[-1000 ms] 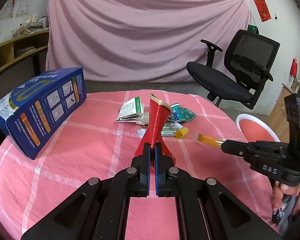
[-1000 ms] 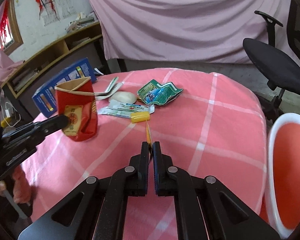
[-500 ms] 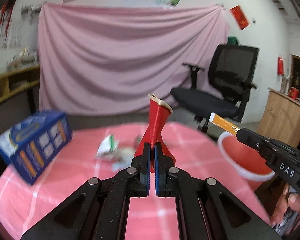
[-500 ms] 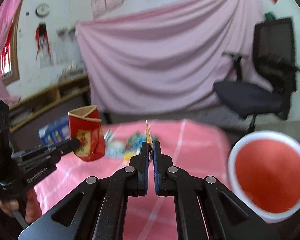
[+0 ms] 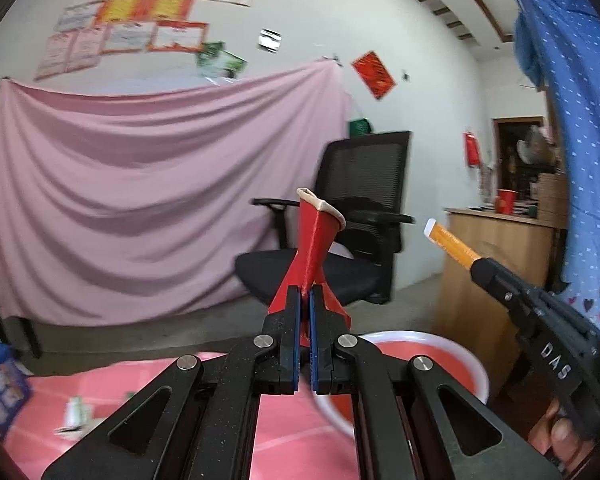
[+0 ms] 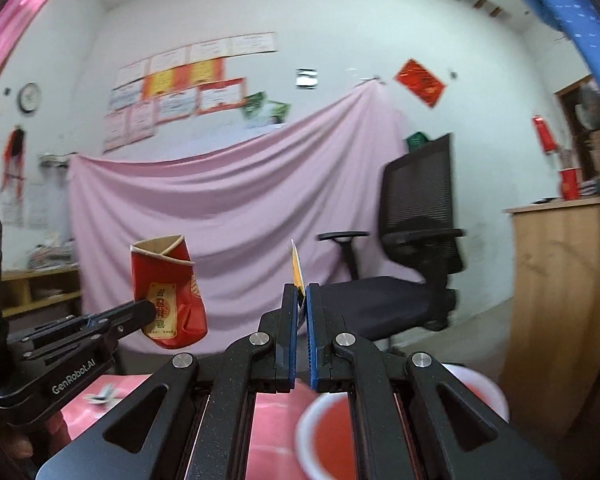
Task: Collect trash
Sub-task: 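Lift the red cup and stick and carry both over the bucket, then open both grippers to drop the cup and stick into the bucket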
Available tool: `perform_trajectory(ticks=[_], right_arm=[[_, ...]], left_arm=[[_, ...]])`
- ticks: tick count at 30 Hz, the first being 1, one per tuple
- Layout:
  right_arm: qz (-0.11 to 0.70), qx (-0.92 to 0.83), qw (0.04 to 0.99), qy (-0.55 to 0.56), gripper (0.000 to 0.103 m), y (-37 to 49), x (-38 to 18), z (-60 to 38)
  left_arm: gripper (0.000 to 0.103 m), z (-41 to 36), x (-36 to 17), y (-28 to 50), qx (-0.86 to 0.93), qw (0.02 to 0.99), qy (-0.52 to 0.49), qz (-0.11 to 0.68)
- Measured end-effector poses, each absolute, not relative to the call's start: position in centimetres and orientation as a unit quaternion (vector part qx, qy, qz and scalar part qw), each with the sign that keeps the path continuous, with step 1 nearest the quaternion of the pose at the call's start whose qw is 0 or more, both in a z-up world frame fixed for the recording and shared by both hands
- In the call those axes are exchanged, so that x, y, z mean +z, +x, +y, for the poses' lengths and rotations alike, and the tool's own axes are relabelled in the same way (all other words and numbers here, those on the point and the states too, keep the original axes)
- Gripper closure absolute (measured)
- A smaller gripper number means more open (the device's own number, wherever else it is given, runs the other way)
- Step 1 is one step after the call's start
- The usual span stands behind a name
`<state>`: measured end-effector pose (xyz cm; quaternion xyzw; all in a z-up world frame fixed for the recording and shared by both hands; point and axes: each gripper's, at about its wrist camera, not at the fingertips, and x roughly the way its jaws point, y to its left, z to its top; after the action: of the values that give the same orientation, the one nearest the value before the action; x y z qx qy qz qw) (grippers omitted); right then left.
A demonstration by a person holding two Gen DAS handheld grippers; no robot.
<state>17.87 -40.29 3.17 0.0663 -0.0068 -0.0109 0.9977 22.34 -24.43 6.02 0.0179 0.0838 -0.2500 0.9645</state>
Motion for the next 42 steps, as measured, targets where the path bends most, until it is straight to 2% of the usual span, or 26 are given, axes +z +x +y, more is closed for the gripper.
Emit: perform_trajectory(ticks=[10,19,25,30,32,34,36,38,40,42], right_arm=[[0.082,-0.073,0.988,0.111,0.100,20.5,-1.3,-45.4],[0.142,-0.087,0.974,0.156,0.099,22.1,-4.4,-47.2],[0.161,-0.086,0.969,0.167,0.098,22.4,-5.1,-47.5],[0.160,-0.089,0.970,0.159,0.096,22.1,-4.8,-47.1],[0.157,-0.088,0.971,0.158,0.094,21.9,-4.6,-47.0],[0.154,-0.087,0.972,0.153,0.090,21.8,-4.3,-46.6],[0.146,-0.084,0.975,0.147,0.079,21.4,-3.9,-46.1],[0.137,-0.083,0.977,0.140,0.077,21.1,-3.3,-45.5],[0.132,-0.079,0.980,0.129,0.076,20.9,-2.6,-44.8],[0.123,-0.074,0.982,0.120,0.064,20.6,-1.8,-43.9]], left_arm=[[0.101,-32.6,2.9,28.1,-0.298,0.929,0.035,0.216],[0.101,-35.0,-0.4,32.2,-0.298,0.899,0.022,0.320],[0.100,-34.3,-1.8,33.5,-0.288,0.886,0.004,0.364],[0.098,-31.5,-1.5,33.2,-0.266,0.890,-0.016,0.370],[0.094,-30.2,-1.1,32.6,-0.256,0.896,-0.023,0.363],[0.078,-28.5,-0.4,31.8,-0.234,0.909,-0.022,0.343],[0.067,-27.2,0.3,30.7,-0.213,0.923,-0.017,0.319],[0.062,-25.6,1.0,29.5,-0.194,0.935,-0.013,0.296],[0.048,-23.5,1.9,28.5,-0.173,0.945,-0.019,0.275],[0.040,-21.6,2.5,27.5,-0.158,0.953,-0.033,0.256]])
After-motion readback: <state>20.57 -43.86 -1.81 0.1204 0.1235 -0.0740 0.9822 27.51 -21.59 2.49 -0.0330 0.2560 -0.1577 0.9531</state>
